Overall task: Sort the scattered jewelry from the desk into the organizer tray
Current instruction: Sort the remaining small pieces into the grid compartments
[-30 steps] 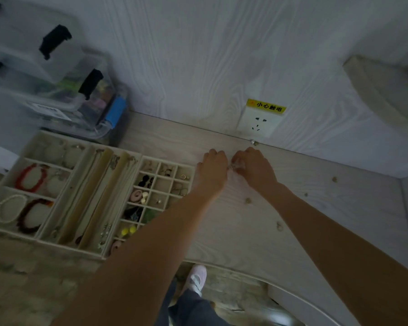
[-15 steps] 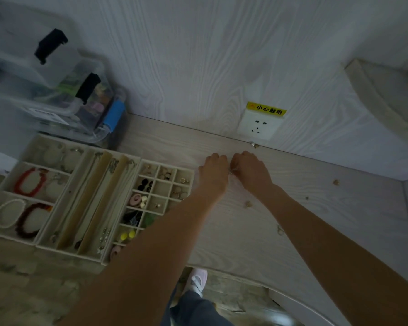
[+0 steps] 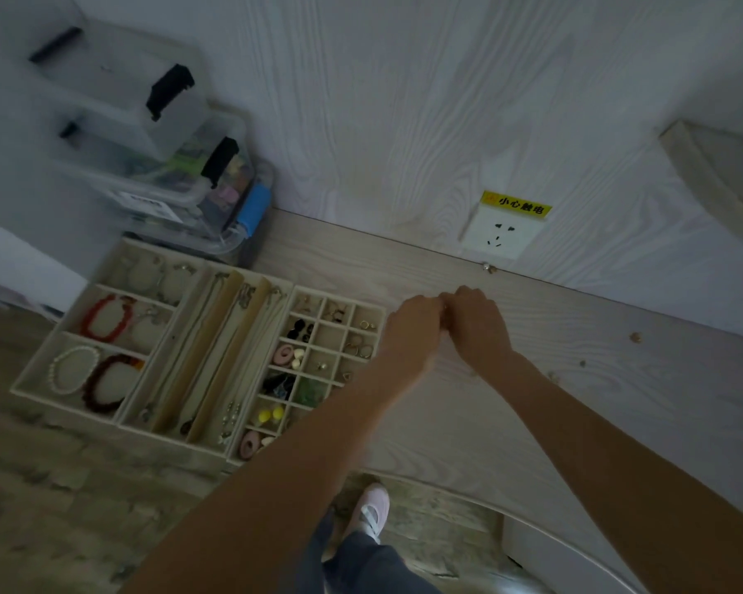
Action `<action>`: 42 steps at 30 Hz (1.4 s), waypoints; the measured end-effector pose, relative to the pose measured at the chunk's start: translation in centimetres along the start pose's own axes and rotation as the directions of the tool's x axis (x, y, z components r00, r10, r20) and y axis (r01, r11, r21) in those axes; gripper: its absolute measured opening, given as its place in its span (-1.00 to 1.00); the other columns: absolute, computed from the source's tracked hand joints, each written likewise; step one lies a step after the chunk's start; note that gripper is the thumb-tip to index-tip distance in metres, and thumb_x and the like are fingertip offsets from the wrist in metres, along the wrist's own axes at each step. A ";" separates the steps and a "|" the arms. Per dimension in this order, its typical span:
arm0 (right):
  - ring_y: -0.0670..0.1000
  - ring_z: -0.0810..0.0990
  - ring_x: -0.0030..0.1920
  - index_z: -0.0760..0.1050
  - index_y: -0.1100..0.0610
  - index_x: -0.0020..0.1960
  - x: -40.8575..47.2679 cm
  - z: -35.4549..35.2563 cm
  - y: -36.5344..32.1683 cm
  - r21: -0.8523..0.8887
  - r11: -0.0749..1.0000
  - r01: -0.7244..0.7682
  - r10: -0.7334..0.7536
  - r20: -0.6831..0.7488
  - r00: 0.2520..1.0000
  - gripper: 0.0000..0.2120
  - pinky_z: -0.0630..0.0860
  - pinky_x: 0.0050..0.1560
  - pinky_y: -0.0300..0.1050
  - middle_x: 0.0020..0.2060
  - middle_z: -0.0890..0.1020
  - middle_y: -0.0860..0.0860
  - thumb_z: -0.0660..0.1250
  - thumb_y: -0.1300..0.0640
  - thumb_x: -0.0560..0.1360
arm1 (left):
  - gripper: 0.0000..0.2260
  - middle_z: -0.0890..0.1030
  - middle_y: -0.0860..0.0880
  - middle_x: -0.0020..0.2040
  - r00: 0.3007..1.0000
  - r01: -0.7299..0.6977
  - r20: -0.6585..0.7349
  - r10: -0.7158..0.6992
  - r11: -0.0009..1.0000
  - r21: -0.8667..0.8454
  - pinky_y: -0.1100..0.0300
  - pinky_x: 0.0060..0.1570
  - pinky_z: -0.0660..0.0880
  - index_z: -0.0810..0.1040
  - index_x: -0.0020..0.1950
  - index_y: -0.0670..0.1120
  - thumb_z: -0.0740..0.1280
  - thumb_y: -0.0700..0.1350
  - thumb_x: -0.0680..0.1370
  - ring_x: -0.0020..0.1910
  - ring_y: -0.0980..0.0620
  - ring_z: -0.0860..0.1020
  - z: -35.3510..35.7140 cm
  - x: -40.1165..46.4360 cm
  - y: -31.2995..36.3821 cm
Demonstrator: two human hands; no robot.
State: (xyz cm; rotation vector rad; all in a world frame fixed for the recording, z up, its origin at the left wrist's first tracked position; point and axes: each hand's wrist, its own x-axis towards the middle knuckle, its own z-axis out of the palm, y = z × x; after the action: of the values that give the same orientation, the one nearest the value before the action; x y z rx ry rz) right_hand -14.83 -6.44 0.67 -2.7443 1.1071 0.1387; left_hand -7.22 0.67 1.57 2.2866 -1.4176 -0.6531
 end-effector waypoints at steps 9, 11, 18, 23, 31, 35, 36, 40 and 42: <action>-0.02 0.57 -0.08 0.64 0.23 -0.04 -1.9 -0.9 -3.7 0.552 0.833 -0.032 -0.015 0.081 0.997 -0.87 0.32 -0.21 -0.49 -0.09 0.66 0.09 0.31 0.31 0.50 | -0.88 0.64 -0.09 -0.12 0.999 0.037 0.002 -0.038 0.974 -0.224 0.42 -0.22 0.38 0.63 -0.03 -0.21 0.35 -0.19 0.53 -0.24 0.12 0.52 -6.3 -5.3 -6.9; -0.05 0.57 -0.14 0.64 0.23 -0.03 -2.5 -1.0 -4.6 0.602 0.797 -0.055 -0.009 0.102 0.995 -0.87 0.35 -0.24 -0.52 -0.16 0.65 0.06 0.32 0.30 0.50 | -0.90 0.64 -0.05 -0.14 0.999 0.039 0.011 -0.037 0.971 -0.235 0.39 -0.20 0.42 0.62 -0.04 -0.17 0.39 -0.17 0.50 -0.26 0.12 0.55 -7.0 -6.5 -8.2; -0.19 0.54 -0.37 0.65 0.21 -0.10 -4.0 -0.5 -6.1 0.683 0.723 -0.101 0.018 0.128 0.992 -0.90 0.43 -0.21 -0.43 -0.28 0.66 0.10 0.35 0.30 0.47 | -0.90 0.60 0.04 -0.20 0.996 0.005 0.088 0.007 0.991 -0.133 0.15 -0.11 0.53 0.62 -0.15 -0.12 0.46 -0.11 0.43 -0.21 0.10 0.56 -5.9 -8.3 -9.5; -0.15 0.54 -0.34 0.65 0.20 -0.06 -4.6 -0.5 -6.2 0.656 0.744 -0.128 0.050 0.137 0.989 -0.88 0.38 -0.28 -0.57 -0.26 0.66 0.11 0.34 0.29 0.48 | -0.88 0.46 -0.02 0.05 1.000 -0.006 0.027 0.006 0.999 0.032 0.11 0.06 0.48 0.65 -0.12 -0.06 0.44 -0.03 0.43 -0.06 0.06 0.49 -4.9 -8.3 -8.9; -0.03 0.60 -0.23 0.66 0.22 -0.07 -4.7 -0.7 -6.2 0.642 0.760 -0.099 0.050 0.093 0.994 -0.89 0.37 -0.22 -0.53 -0.21 0.68 0.15 0.35 0.28 0.48 | -0.85 0.45 -0.06 0.08 1.000 -0.025 0.009 0.023 0.986 0.164 0.12 0.07 0.43 0.67 0.00 -0.02 0.39 -0.03 0.49 0.05 -0.03 0.48 -3.7 -7.7 -8.7; -0.05 0.58 -0.23 0.65 0.23 -0.05 -4.7 -0.8 -6.0 0.652 0.751 -0.109 0.055 0.102 0.993 -0.89 0.36 -0.23 -0.55 -0.20 0.68 0.15 0.34 0.26 0.49 | -0.84 0.45 -0.04 0.11 0.999 -0.035 0.008 0.034 0.975 0.217 0.10 0.12 0.38 0.66 0.03 0.01 0.38 0.00 0.50 0.11 -0.02 0.45 -3.6 -7.5 -8.7; -0.06 0.58 -0.23 0.65 0.23 -0.05 -4.7 -0.8 -6.0 0.652 0.750 -0.110 0.056 0.103 0.993 -0.88 0.36 -0.24 -0.56 -0.20 0.68 0.15 0.34 0.26 0.49 | -0.85 0.44 -0.04 0.11 0.999 -0.038 0.012 0.036 0.973 0.229 0.09 0.12 0.37 0.66 0.03 0.02 0.37 0.00 0.50 0.13 -0.03 0.44 -3.6 -7.5 -8.7; -0.07 0.57 -0.25 0.65 0.22 -0.05 -4.5 -0.9 -6.1 0.648 0.753 -0.120 0.061 0.113 0.992 -0.88 0.36 -0.25 -0.57 -0.22 0.68 0.13 0.34 0.25 0.49 | -0.86 0.45 -0.03 0.10 0.999 -0.047 0.029 0.041 0.966 0.253 0.07 0.11 0.33 0.65 0.01 0.02 0.36 0.00 0.51 0.17 -0.02 0.40 -3.6 -7.3 -8.5; -0.12 0.56 -0.30 0.65 0.22 -0.03 -4.2 -0.9 -6.3 0.649 0.751 -0.124 0.060 0.120 0.991 -0.87 0.37 -0.24 -0.56 -0.21 0.68 0.10 0.33 0.24 0.50 | -0.86 0.44 -0.03 0.09 0.999 -0.045 0.031 0.038 0.969 0.241 0.08 0.11 0.32 0.65 0.01 0.02 0.36 0.00 0.50 0.16 -0.01 0.40 -3.5 -7.3 -8.6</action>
State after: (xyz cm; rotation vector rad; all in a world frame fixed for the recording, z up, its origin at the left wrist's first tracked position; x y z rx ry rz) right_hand -13.48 0.66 3.02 -2.0308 1.0154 -0.1002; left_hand -1.77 11.12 1.29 2.4311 -1.6324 -0.5232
